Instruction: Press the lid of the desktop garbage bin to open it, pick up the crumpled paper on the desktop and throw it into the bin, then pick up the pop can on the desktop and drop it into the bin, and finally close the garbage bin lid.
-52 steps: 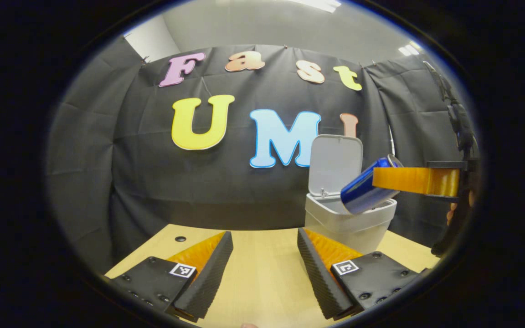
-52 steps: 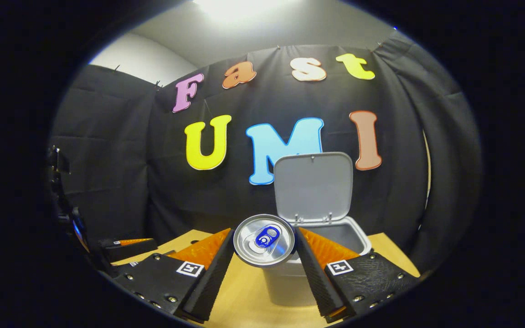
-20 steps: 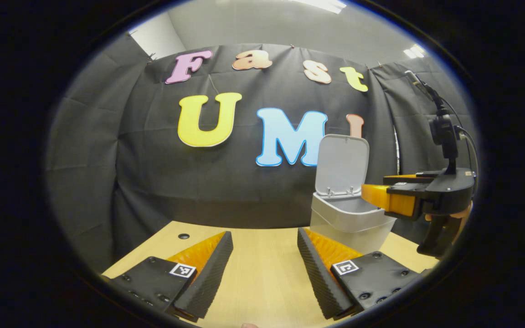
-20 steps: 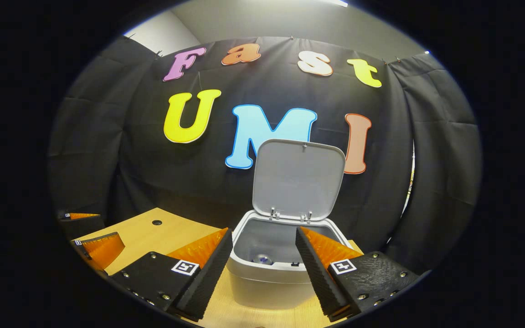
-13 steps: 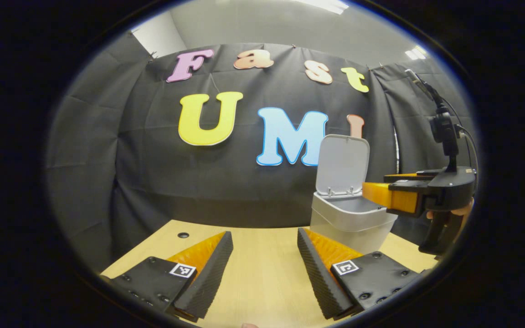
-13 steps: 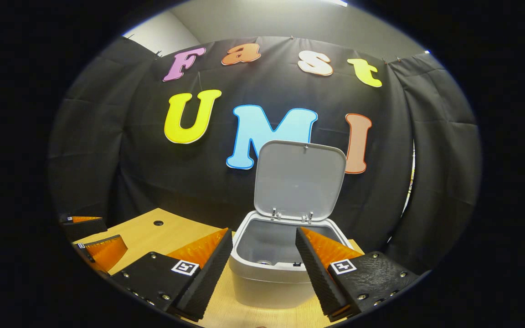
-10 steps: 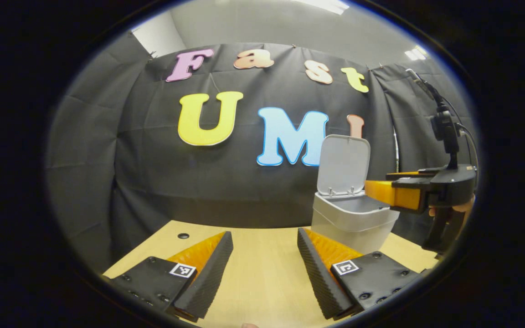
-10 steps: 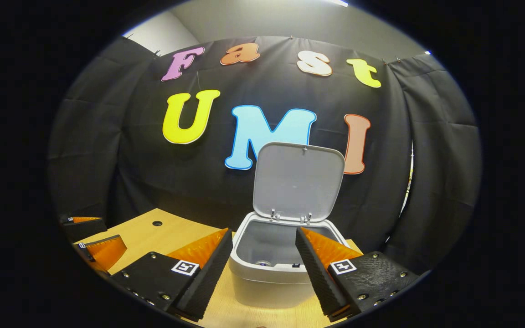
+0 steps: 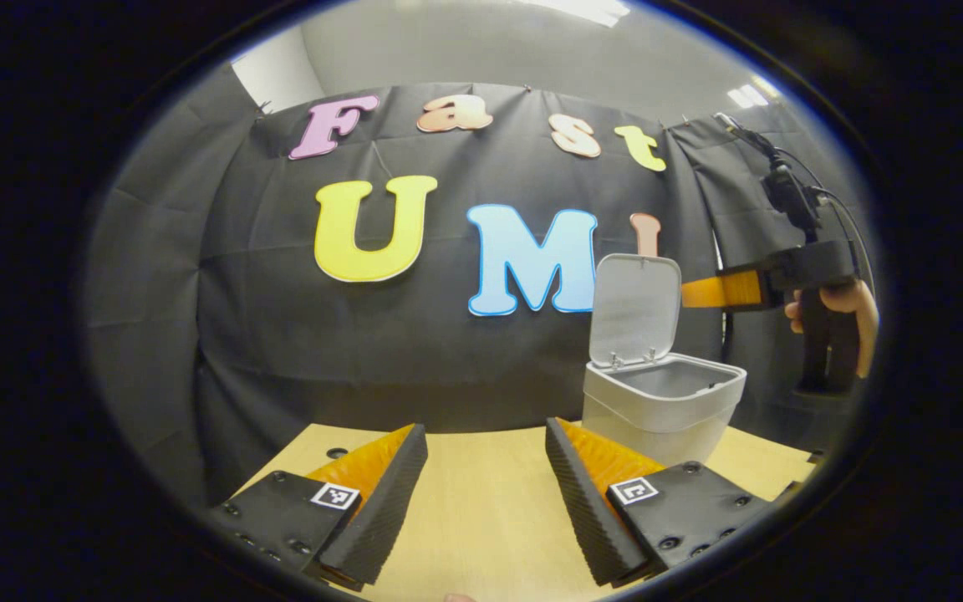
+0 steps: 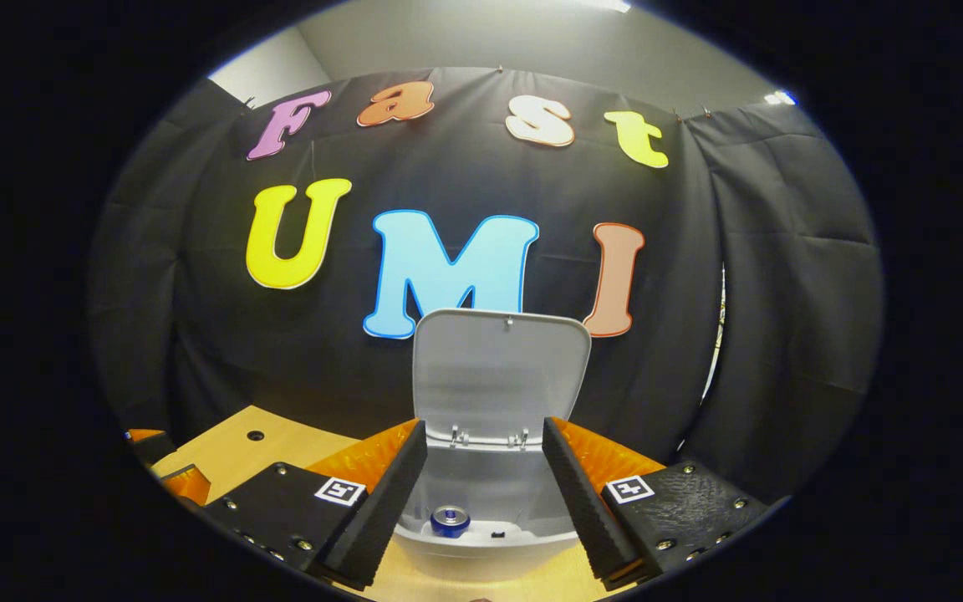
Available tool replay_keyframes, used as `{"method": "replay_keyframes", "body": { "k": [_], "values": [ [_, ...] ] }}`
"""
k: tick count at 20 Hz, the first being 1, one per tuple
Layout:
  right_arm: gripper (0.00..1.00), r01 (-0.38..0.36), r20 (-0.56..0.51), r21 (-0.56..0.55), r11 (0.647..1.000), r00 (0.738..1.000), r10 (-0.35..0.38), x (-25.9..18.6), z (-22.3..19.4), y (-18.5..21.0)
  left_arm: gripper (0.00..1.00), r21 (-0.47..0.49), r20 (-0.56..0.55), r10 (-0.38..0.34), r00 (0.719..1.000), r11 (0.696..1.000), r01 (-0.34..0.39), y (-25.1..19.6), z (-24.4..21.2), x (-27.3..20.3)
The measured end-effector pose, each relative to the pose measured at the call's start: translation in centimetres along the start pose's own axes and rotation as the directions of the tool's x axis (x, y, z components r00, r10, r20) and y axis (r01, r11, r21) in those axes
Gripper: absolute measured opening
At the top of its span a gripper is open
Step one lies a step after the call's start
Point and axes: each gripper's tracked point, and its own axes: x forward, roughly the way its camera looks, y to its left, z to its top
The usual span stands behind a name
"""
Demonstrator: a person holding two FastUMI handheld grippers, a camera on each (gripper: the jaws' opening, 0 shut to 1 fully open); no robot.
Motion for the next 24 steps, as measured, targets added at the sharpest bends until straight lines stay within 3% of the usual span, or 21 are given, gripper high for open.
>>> {"method": "replay_keyframes", "body": {
  "k": [8, 13, 24],
  "values": [
    [0.89, -0.013, 0.050, -0.038, 0.999, 0.999, 0.015, 4.1, 5.7, 0.1, 0.93, -0.045, 0.041, 0.074, 0.996, 0.996, -0.072, 2.4, 1.6, 0.1],
    [0.89, 0.020, 0.076, -0.027, 0.999, 0.997, -0.018, 7.0, 8.1, -1.0, 0.93, -0.046, 0.063, 0.087, 0.994, 0.995, -0.084, 2.8, 2.3, -0.5],
    [0.89, 0.027, 0.031, -0.004, 1.000, 0.999, -0.027, 12.8, 8.1, -1.0, 0.96, -0.057, 0.061, 0.111, 0.992, 0.993, -0.107, 4.0, 2.0, -1.0]
  ]
}}
